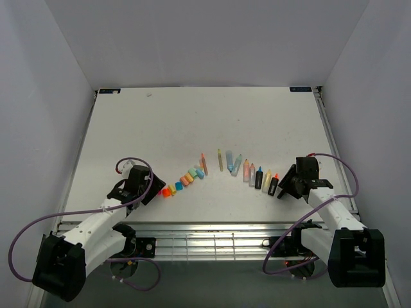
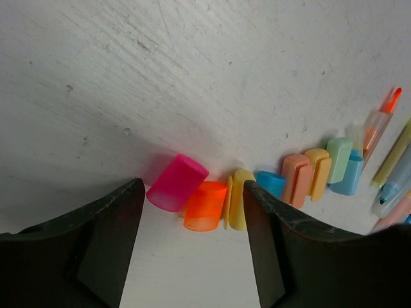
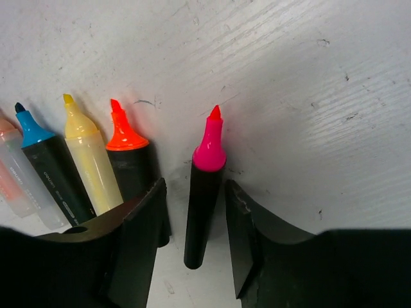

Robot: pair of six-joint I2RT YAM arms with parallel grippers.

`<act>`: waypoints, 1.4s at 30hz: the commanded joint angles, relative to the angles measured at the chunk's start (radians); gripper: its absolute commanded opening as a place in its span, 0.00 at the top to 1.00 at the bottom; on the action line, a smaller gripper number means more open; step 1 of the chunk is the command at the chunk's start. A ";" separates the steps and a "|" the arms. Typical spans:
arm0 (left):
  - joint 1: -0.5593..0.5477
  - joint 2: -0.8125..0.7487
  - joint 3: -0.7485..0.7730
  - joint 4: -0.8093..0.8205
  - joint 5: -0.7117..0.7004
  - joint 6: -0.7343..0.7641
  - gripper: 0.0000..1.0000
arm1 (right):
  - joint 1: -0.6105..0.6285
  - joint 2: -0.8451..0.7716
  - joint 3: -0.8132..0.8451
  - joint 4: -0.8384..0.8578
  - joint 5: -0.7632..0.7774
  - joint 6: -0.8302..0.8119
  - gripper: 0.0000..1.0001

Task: Open the pen caps

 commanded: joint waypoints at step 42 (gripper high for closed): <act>-0.703 -0.325 0.176 -0.070 0.151 -0.058 0.02 | 1.037 -0.397 0.141 -0.523 0.152 0.427 0.10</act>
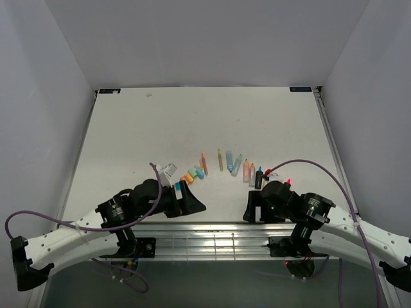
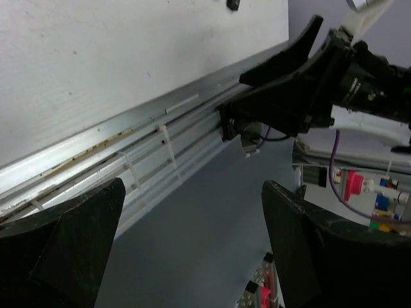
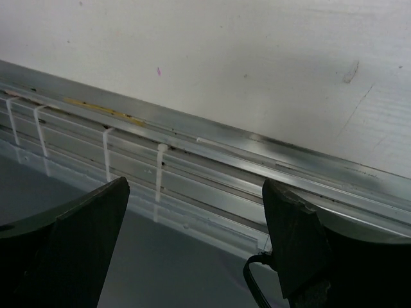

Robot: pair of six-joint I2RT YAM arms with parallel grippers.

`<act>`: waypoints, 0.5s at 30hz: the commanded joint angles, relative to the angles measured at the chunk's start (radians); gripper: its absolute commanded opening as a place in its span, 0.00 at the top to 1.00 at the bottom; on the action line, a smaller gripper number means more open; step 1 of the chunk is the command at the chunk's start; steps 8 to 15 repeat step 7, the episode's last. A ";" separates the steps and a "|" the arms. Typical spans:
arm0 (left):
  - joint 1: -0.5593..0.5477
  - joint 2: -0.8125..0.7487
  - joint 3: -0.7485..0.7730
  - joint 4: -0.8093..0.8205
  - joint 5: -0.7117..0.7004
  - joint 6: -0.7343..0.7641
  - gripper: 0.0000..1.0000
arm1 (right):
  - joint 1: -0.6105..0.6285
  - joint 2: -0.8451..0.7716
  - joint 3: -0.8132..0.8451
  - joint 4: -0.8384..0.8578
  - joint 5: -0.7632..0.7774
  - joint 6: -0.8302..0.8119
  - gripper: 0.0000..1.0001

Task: Open the pen caps

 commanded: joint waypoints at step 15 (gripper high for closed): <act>-0.132 -0.327 -0.279 0.345 0.017 -0.046 0.02 | 0.104 -0.134 -0.109 0.055 0.151 0.100 0.10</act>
